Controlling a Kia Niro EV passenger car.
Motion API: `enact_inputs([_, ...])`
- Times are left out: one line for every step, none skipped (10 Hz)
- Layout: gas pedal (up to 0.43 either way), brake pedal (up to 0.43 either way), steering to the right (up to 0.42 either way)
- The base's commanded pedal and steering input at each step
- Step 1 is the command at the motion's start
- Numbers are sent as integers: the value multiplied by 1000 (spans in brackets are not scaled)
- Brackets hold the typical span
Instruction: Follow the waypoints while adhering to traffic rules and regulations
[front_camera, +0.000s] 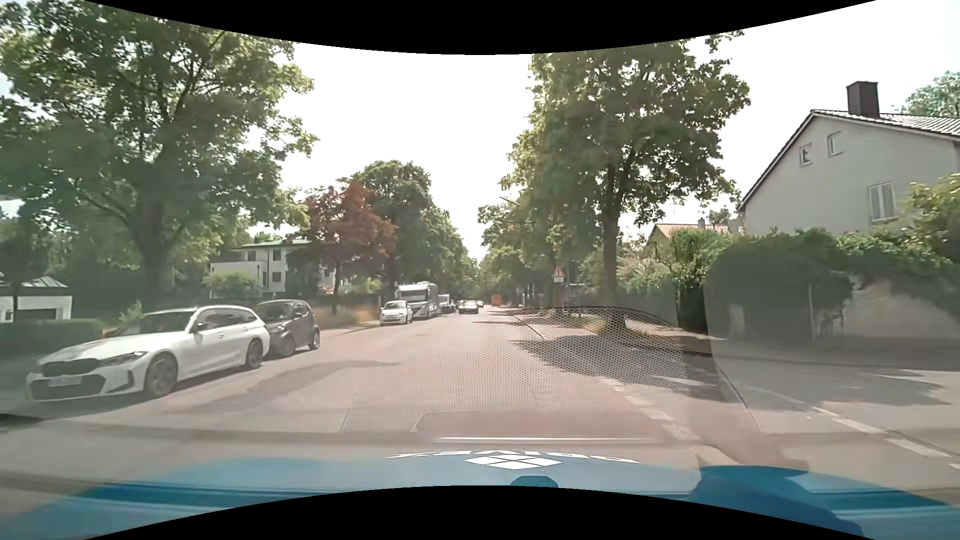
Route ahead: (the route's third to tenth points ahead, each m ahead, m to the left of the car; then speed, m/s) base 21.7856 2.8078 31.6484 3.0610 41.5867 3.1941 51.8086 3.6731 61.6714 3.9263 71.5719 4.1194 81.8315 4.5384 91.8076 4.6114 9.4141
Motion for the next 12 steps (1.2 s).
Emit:
enact_inputs([169, 0, 1])
enact_inputs([169, 0, 1])
enact_inputs([169, 0, 1])
enact_inputs([169, 0, 1])
enact_inputs([169, 0, 1])
enact_inputs([177, 0, 0])
enact_inputs([177, 0, -1])
enact_inputs([177, 0, -1])
enact_inputs([177, 0, -1])
enact_inputs([177, 0, -3])
enact_inputs([177, 0, -7])
enact_inputs([177, 0, -8])
